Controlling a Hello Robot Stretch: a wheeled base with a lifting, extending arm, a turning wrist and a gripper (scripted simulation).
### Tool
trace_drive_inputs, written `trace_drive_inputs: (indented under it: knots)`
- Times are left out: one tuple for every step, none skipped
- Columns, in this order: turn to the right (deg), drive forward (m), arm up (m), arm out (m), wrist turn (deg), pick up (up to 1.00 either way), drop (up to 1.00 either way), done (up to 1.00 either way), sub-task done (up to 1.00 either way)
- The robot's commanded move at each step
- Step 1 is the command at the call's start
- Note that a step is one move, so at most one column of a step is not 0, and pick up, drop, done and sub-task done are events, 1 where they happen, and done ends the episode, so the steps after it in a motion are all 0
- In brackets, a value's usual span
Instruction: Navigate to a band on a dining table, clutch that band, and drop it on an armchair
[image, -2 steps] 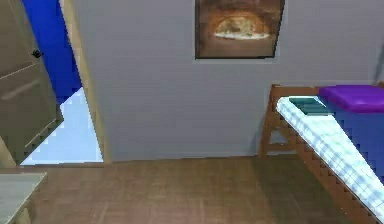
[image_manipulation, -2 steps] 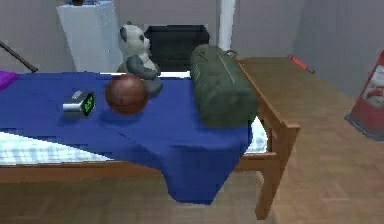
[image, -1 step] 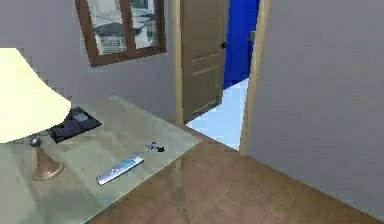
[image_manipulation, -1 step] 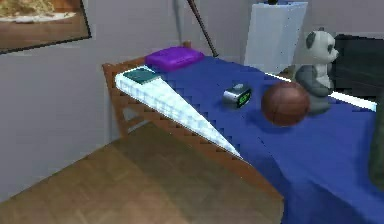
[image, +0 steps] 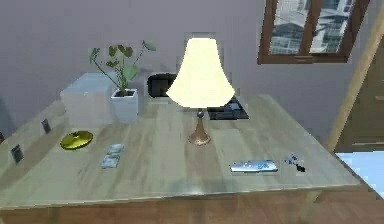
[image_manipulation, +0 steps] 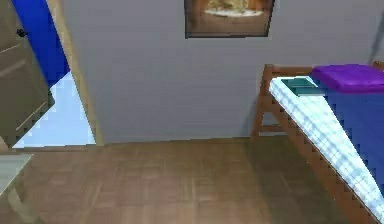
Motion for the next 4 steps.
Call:
trace_drive_inputs:
  knots:
    - [-45.0, 0.0, 0.0, 0.0, 0.0, 0.0, 0.0, 0.0, 0.0]
    - [-9.0, 0.0, 0.0, 0.0, 0.0, 0.0, 0.0, 0.0, 0.0]
    - [-3.0, 0.0, 0.0, 0.0, 0.0, 0.0, 0.0, 0.0, 0.0]
    - [45.0, 0.0, 0.0, 0.0, 0.0, 0.0, 0.0, 0.0, 0.0]
